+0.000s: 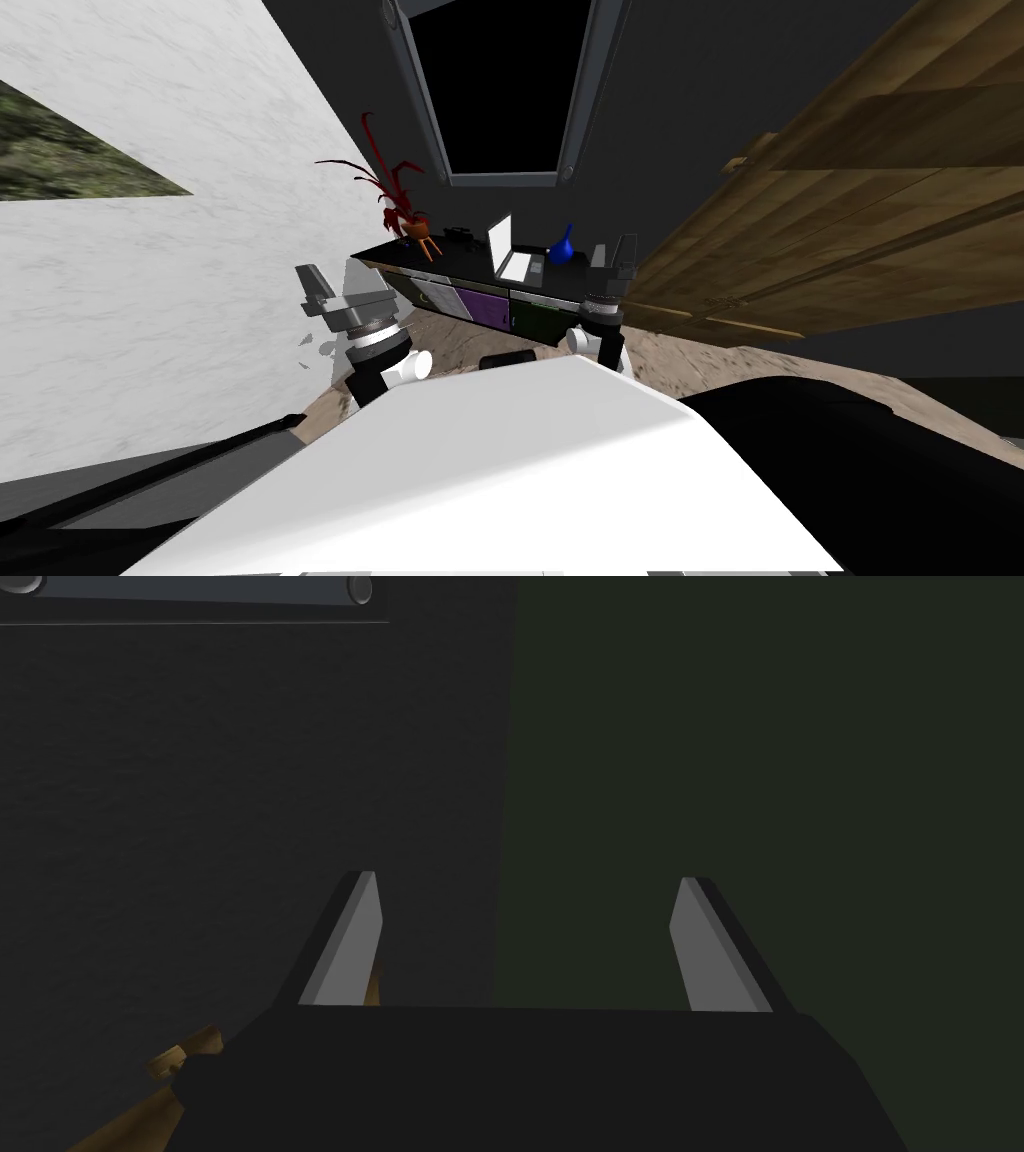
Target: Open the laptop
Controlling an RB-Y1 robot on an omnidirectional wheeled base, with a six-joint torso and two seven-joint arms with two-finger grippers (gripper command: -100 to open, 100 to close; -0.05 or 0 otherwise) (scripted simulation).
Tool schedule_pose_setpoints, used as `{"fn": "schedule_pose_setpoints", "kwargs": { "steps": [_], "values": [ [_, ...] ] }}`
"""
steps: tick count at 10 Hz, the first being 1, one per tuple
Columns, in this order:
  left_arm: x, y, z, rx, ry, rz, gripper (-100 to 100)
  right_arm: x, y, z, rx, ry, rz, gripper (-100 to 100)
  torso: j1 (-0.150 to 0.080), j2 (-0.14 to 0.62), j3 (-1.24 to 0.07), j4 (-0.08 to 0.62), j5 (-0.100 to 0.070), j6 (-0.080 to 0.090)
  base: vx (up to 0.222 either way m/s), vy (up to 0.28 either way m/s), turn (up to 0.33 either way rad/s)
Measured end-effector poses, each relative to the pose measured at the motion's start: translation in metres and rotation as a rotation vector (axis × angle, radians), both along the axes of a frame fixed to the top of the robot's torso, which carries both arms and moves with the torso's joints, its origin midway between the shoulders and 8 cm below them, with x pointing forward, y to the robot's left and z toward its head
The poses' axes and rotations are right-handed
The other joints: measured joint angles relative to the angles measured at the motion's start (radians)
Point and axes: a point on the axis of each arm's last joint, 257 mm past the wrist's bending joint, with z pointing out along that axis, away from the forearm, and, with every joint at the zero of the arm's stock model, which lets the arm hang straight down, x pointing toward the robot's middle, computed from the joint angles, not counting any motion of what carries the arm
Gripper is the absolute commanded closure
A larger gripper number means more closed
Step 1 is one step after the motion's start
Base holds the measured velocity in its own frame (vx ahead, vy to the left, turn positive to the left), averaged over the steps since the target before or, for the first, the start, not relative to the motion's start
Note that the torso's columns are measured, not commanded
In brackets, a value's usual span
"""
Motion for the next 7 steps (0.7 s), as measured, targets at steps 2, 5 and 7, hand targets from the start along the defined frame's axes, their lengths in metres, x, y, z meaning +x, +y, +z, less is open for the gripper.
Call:
{"fn": "schedule_pose_setpoints", "kwargs": {
  "steps": [2,5,7],
  "values": [
    [0.0000,0.0000,0.0000,0.000,0.000,0.000,0,0.0000,0.0000,0.0000,0.000,0.000,0.000,0,0.000,0.148,-0.295,0.148,0.000,0.000,0.000,0.000,0.000],
    [0.0000,0.0000,0.0000,0.000,0.000,0.000,0,0.0000,0.0000,0.0000,0.000,0.000,0.000,-100,0.000,0.369,-0.738,0.369,0.000,0.000,0.007,0.009,0.000],
    [0.0001,0.0000,-0.0002,0.000,0.001,0.000,0,0.0054,0.0065,-0.0058,-0.060,0.030,0.009,-100,0.002,0.411,-0.827,0.411,0.001,0.000,0.036,0.063,-0.006]
  ]
}}
